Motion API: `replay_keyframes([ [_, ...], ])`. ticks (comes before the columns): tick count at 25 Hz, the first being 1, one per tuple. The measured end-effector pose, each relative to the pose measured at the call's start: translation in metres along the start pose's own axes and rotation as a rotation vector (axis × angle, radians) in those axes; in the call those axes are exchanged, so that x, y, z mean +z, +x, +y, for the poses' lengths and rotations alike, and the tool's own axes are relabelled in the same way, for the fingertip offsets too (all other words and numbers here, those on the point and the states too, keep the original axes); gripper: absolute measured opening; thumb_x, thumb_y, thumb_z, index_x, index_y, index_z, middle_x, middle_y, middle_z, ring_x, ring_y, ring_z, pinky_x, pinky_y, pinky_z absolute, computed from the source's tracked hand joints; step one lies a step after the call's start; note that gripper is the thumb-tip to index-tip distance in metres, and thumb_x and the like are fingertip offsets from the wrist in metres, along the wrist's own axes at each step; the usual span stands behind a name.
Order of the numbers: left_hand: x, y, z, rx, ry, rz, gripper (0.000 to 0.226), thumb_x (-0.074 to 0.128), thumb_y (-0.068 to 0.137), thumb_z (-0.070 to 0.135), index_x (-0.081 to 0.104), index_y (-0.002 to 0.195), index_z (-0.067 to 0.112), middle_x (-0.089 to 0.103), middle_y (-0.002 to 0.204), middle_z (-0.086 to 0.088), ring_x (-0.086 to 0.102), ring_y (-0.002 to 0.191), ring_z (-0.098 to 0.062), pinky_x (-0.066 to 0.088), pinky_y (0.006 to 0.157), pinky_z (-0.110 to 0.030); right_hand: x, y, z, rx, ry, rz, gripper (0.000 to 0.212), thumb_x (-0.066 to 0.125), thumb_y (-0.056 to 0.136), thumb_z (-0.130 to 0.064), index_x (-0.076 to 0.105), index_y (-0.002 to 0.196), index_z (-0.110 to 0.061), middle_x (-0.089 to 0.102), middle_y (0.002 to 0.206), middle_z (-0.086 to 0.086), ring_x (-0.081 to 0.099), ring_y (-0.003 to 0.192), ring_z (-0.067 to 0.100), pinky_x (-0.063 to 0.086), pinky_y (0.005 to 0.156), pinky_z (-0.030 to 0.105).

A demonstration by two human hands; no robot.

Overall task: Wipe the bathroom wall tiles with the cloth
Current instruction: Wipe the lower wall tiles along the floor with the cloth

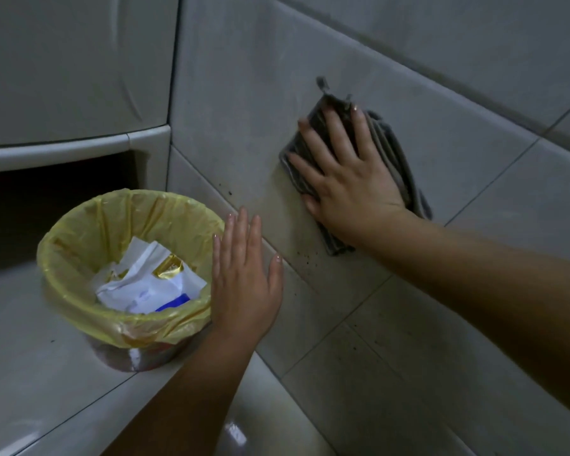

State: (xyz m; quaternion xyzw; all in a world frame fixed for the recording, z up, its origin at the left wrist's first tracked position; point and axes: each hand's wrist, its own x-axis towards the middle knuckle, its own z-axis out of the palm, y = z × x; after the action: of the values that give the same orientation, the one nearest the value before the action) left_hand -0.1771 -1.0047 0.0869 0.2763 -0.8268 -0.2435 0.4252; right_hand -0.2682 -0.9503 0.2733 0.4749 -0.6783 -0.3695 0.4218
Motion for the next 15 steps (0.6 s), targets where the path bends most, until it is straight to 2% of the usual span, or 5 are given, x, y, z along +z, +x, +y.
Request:
replay_keyframes([
  [9, -0.011, -0.013, -0.013, 0.059, 0.084, -0.038, 0.064, 0.030, 0.097, 0.037, 0.026, 0.154, 0.009, 0.019, 0.163, -0.009, 0.009, 0.153, -0.021, 0.011, 0.123, -0.046, 0.037, -0.022, -0.077, -0.227, 0.055, -0.060, 0.058, 0.032, 0.098, -0.047, 0.031, 0.150, -0.023, 0.019, 0.159, 0.016, 0.011, 0.146, 0.043, -0.032, 0.102, 0.061],
  [11, -0.011, -0.015, -0.013, 0.076, 0.084, -0.027, 0.062, 0.032, 0.097, 0.035, 0.028, 0.153, 0.008, 0.022, 0.163, -0.010, 0.011, 0.152, -0.023, 0.014, 0.122, -0.048, 0.037, -0.045, -0.078, -0.285, 0.072, -0.119, 0.057, 0.045, 0.093, -0.049, 0.044, 0.144, -0.025, 0.032, 0.155, 0.013, 0.021, 0.144, 0.042, -0.024, 0.109, 0.059],
  [12, -0.011, -0.015, -0.012, 0.089, 0.085, -0.022, 0.062, 0.033, 0.097, 0.035, 0.030, 0.152, 0.008, 0.023, 0.162, -0.011, 0.013, 0.152, -0.023, 0.016, 0.122, -0.049, 0.033, -0.053, -0.069, -0.283, 0.110, -0.096, 0.054, 0.055, 0.088, -0.049, 0.054, 0.137, -0.025, 0.042, 0.149, 0.012, 0.031, 0.140, 0.040, -0.014, 0.115, 0.058],
  [14, -0.010, -0.013, -0.009, 0.108, 0.087, -0.007, 0.061, 0.034, 0.096, 0.034, 0.032, 0.151, 0.007, 0.026, 0.161, -0.012, 0.016, 0.151, -0.024, 0.018, 0.121, -0.051, 0.022, -0.054, -0.032, -0.185, 0.194, 0.053, 0.048, 0.066, 0.082, -0.043, 0.065, 0.125, -0.023, 0.053, 0.140, 0.013, 0.041, 0.134, 0.041, 0.005, 0.117, 0.055],
  [15, -0.009, -0.010, -0.008, 0.107, 0.082, 0.001, 0.061, 0.034, 0.096, 0.034, 0.032, 0.151, 0.007, 0.027, 0.161, -0.012, 0.017, 0.151, -0.024, 0.018, 0.121, -0.051, 0.016, -0.046, -0.007, -0.107, 0.185, 0.138, 0.048, 0.062, 0.084, -0.042, 0.062, 0.128, -0.022, 0.050, 0.142, 0.015, 0.039, 0.135, 0.042, 0.006, 0.117, 0.054],
])
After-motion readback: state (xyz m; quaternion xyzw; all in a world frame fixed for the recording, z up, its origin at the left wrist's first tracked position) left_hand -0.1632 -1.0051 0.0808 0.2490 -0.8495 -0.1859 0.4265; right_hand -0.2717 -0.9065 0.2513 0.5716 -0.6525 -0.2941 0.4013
